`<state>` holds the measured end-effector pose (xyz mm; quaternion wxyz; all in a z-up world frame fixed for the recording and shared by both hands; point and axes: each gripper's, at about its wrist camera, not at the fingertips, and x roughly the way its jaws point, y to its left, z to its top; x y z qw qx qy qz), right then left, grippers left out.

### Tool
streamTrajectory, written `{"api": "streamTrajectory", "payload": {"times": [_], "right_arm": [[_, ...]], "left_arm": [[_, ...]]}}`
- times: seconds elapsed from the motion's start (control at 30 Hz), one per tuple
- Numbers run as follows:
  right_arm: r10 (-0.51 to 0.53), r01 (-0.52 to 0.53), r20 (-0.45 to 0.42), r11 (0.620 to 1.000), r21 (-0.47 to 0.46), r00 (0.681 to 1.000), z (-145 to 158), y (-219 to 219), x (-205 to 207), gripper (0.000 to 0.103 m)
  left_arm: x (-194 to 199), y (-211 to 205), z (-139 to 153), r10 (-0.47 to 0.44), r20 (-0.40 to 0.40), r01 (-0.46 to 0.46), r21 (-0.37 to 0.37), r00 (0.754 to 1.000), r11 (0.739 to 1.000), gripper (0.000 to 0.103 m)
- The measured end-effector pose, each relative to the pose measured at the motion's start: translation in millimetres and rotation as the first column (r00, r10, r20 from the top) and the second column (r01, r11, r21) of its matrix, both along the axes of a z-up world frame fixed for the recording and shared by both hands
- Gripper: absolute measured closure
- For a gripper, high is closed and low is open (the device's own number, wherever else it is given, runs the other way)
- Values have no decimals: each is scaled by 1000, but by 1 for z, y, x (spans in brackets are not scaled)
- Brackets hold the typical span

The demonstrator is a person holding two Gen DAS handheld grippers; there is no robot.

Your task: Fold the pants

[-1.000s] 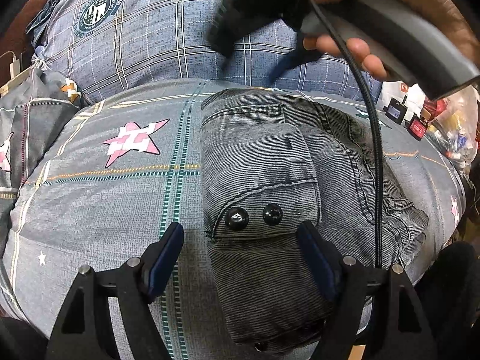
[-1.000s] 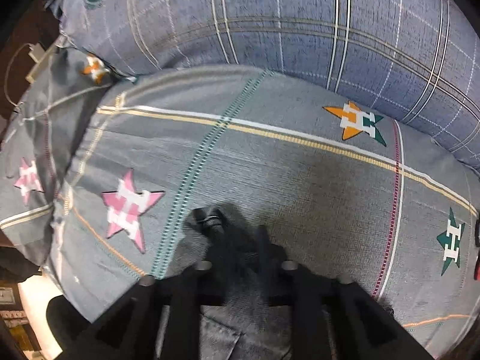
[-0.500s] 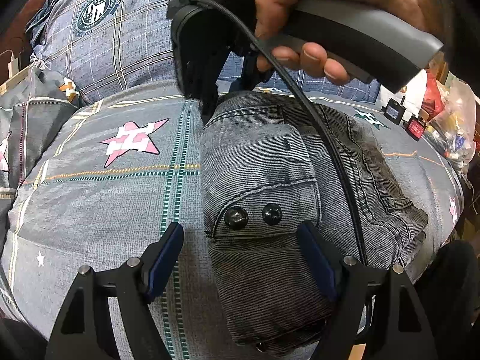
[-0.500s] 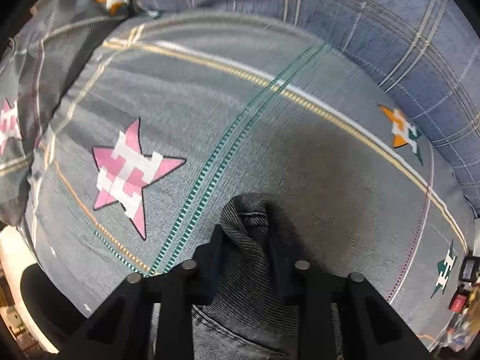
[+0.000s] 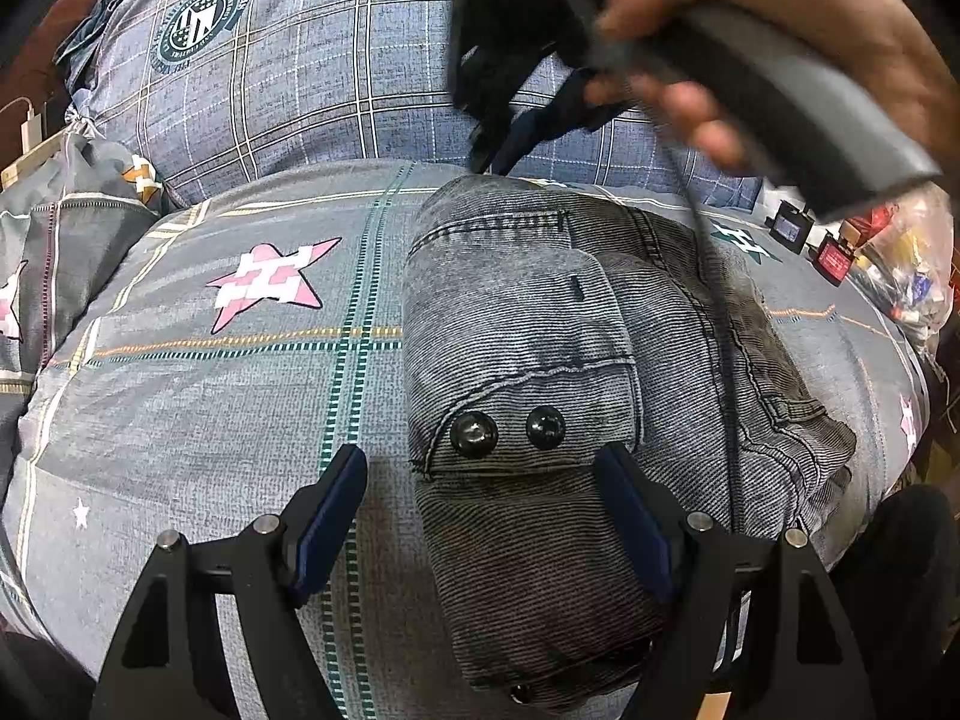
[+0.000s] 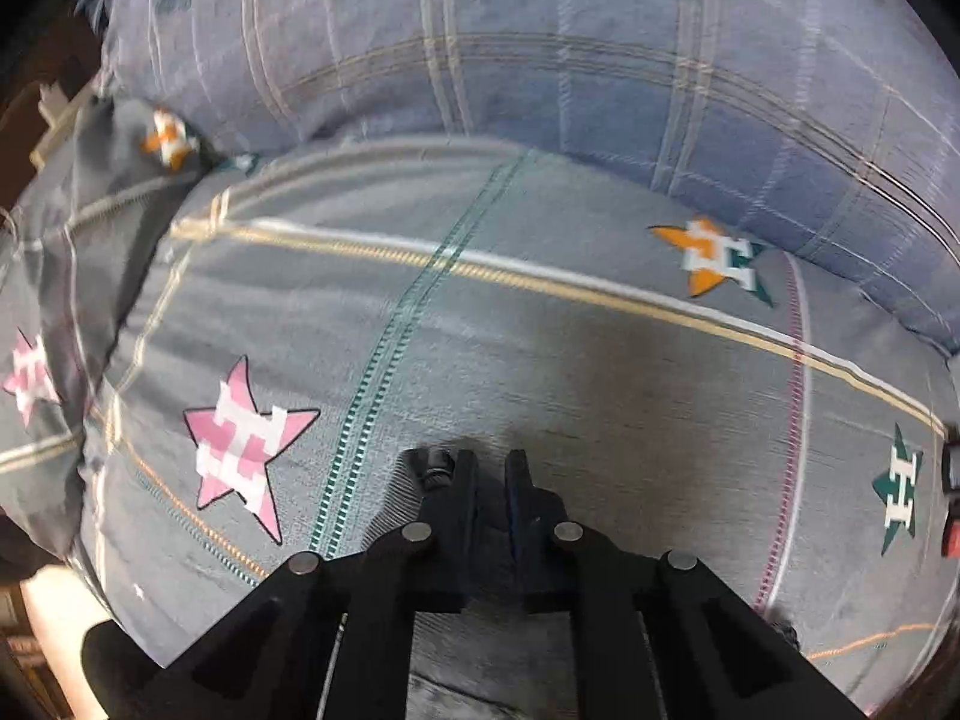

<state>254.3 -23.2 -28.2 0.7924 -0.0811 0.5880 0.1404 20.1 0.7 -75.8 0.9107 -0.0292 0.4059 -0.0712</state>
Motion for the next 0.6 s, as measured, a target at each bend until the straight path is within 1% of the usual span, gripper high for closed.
{"api": "streamTrajectory", "payload": {"times": [0.07, 0.17, 0.23, 0.27, 0.33, 0.37, 0.4, 0.43, 0.47, 0.5, 0.57, 0.6], "right_arm": [[-12, 11, 34, 999, 48, 999, 15, -12, -10, 92], [9, -14, 46, 992, 123, 999, 31, -35, -31, 92], [27, -35, 53, 990, 138, 998, 34, -50, -52, 92], [19, -27, 57, 989, 147, 998, 34, -60, -59, 91], [12, -22, 64, 988, 153, 998, 28, -77, -81, 89], [8, -18, 64, 988, 154, 998, 24, -83, -88, 78], [-10, 1, 62, 989, 146, 998, 14, -93, -96, 49], [-16, 9, 49, 990, 138, 999, 8, -99, -99, 37], [-5, 1, 25, 988, 158, 1000, -3, -104, -101, 34], [0, -3, 21, 983, 184, 1000, -9, -109, -105, 34], [-11, 1, 50, 980, 201, 999, -2, -112, -111, 34], [-34, 16, 77, 975, 223, 996, 7, -116, -116, 34]], "left_arm": [[0, 0, 0, 1, -1, -1, -4, 1000, 1000, 23], [1, 2, 0, 6, -6, -6, -19, 1000, 1000, 23], [1, 2, 0, 9, -9, -9, -23, 1000, 1000, 23], [1, 2, 0, 10, -9, -10, -23, 1000, 1000, 23], [2, 2, 0, 15, -13, -16, -25, 1000, 1000, 22], [2, 2, 0, 18, -15, -18, -28, 1000, 999, 22], [4, 3, 0, 18, -16, -18, -32, 1000, 999, 22], [4, 3, 0, 21, -20, -22, -31, 1000, 999, 21], [4, 3, 0, 25, -20, -26, -30, 999, 999, 20], [3, 3, 0, 28, -20, -29, -29, 999, 999, 20], [3, 3, 1, 35, -21, -35, -29, 999, 999, 20], [2, 3, 1, 36, -22, -36, -30, 999, 999, 20]]}}
